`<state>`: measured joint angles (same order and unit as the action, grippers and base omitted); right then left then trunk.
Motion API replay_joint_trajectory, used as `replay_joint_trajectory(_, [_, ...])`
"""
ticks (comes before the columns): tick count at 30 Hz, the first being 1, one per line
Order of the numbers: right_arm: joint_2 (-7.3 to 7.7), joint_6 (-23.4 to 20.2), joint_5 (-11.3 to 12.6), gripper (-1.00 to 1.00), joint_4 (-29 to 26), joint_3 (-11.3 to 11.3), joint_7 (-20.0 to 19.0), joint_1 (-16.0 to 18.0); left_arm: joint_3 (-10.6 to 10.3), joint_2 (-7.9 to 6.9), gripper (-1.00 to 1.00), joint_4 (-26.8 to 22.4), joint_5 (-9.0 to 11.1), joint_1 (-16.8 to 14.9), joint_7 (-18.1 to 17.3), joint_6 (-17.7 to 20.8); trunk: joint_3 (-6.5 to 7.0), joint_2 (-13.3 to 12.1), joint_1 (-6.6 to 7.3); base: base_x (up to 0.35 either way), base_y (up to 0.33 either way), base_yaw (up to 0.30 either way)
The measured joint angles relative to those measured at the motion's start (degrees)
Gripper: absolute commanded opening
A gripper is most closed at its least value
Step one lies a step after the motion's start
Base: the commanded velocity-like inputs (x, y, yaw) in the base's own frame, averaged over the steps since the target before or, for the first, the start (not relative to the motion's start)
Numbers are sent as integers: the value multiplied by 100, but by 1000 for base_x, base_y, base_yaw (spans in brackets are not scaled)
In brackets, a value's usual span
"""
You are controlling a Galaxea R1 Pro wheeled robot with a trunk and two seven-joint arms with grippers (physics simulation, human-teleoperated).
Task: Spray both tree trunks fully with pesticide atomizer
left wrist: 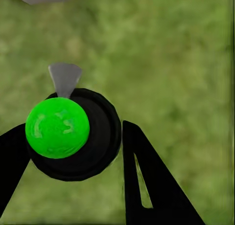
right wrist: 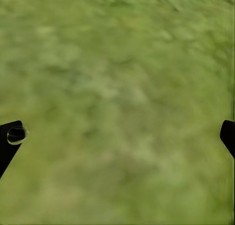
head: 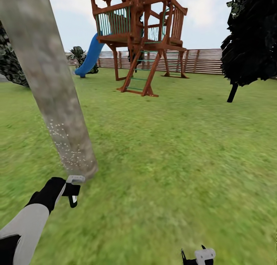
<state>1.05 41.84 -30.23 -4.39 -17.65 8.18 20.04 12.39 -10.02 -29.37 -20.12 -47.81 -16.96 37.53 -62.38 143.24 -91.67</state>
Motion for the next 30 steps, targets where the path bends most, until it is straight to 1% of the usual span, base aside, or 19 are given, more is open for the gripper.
replay_joint_trajectory(8, [0,0,0,100,0,-1,0,0,1,-4,-100,-3,-4,0,0,0,0,0,0,114,-274,42])
replay_joint_trajectory(30, [0,0,-9,100,0,4,0,0,-8,8,-100,10,1,0,0,-4,0,0,0,118,-274,269])
